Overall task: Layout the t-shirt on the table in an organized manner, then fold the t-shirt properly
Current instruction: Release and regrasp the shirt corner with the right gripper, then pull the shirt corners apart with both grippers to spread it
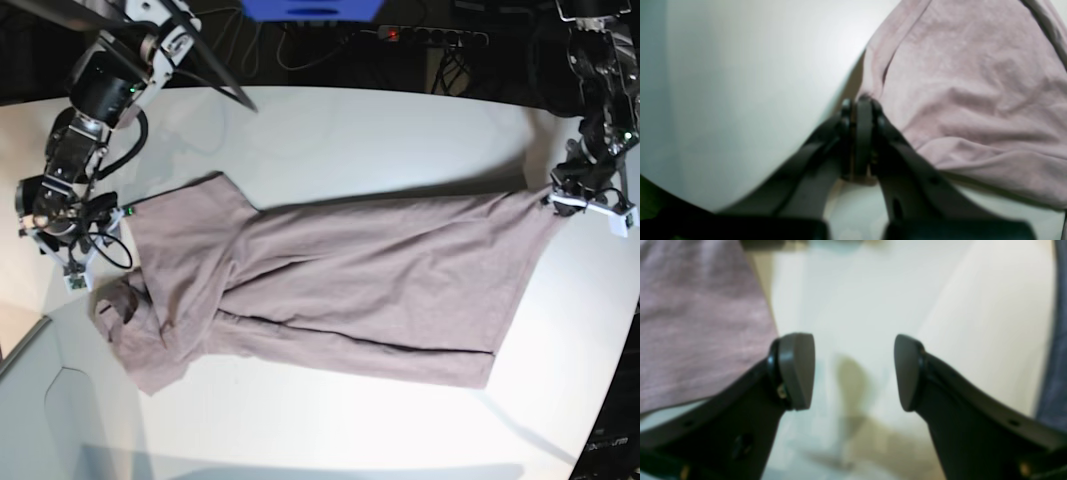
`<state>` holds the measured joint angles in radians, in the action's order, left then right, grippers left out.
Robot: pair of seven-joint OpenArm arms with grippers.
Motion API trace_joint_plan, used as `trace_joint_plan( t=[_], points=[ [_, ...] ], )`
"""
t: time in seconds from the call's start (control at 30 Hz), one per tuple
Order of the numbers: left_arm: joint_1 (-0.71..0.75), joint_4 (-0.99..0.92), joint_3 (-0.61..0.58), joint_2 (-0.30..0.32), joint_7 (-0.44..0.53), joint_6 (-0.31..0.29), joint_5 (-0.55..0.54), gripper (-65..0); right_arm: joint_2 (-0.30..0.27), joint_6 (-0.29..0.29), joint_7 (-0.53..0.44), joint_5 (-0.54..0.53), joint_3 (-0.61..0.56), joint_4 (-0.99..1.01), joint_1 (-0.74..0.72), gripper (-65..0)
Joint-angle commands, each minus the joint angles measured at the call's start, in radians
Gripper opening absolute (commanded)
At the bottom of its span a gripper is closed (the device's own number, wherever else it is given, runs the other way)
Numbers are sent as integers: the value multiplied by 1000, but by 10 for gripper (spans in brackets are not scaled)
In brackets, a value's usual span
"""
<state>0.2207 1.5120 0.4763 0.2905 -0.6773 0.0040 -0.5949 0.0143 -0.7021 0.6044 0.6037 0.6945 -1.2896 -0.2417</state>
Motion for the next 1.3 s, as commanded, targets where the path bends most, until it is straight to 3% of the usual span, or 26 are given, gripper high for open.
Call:
trace_joint_plan(
  t=[0.0,0.53,1.27],
  points=[
    [-8,15,6,16,17,-3,-4,-649,-7,4,-16,-6,9,1,-23,-270],
    [-10,15,6,16,17,-3,-4,-649,85,4,-22,-8,11,18,-23,-269],
    [-10,15,6,16,18,-3,-4,-649,77,4,-22,-8,11,75,-14,-277]
  ],
)
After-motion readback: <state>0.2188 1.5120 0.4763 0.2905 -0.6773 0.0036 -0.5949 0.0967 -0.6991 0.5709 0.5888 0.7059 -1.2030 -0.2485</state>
